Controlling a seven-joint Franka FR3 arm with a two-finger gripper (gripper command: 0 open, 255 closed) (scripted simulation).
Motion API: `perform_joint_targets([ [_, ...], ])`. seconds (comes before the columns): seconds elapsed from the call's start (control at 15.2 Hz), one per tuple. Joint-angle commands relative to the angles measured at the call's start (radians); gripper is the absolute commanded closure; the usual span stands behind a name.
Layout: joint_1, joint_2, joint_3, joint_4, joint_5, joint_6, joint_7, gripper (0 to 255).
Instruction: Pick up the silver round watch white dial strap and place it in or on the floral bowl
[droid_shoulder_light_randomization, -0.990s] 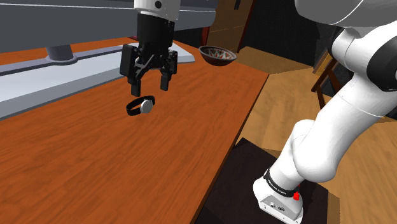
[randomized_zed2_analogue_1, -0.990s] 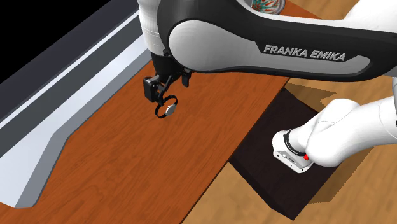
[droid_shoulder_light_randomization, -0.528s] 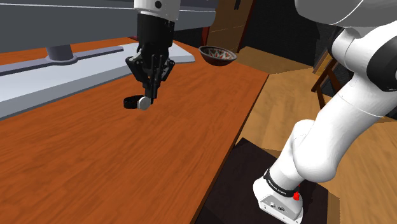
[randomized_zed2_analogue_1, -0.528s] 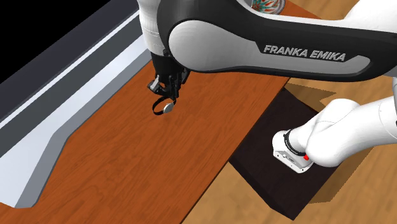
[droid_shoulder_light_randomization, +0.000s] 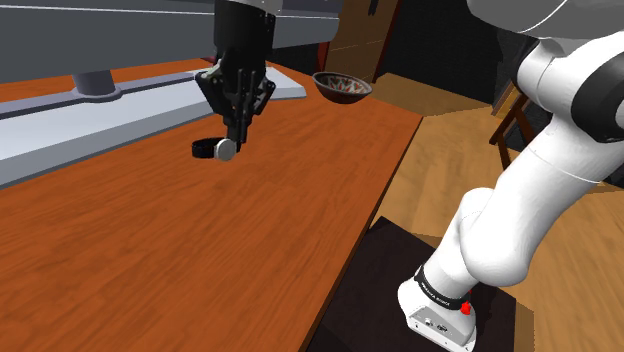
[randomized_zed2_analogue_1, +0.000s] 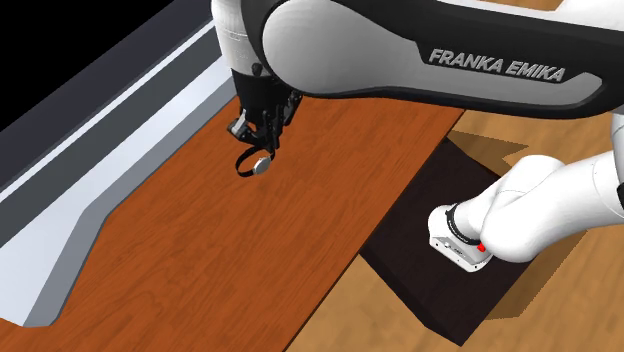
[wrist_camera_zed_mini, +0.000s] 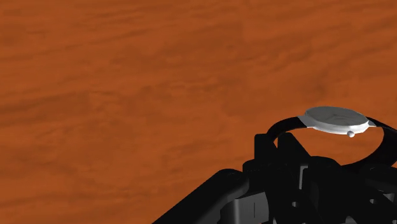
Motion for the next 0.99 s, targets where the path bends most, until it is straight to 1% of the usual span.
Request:
perform_joint_targets([
  [0.0,0.0,0.007,0.0,0.034,-0.002,-0.026,0.008,255],
  [0.53,0.004,0.059,0.005,0.204,-0.016,-0.142,0.046,255],
  [0.92,0.013,0.117,0.012,0.36,-0.03,-0.237,0.082,255],
])
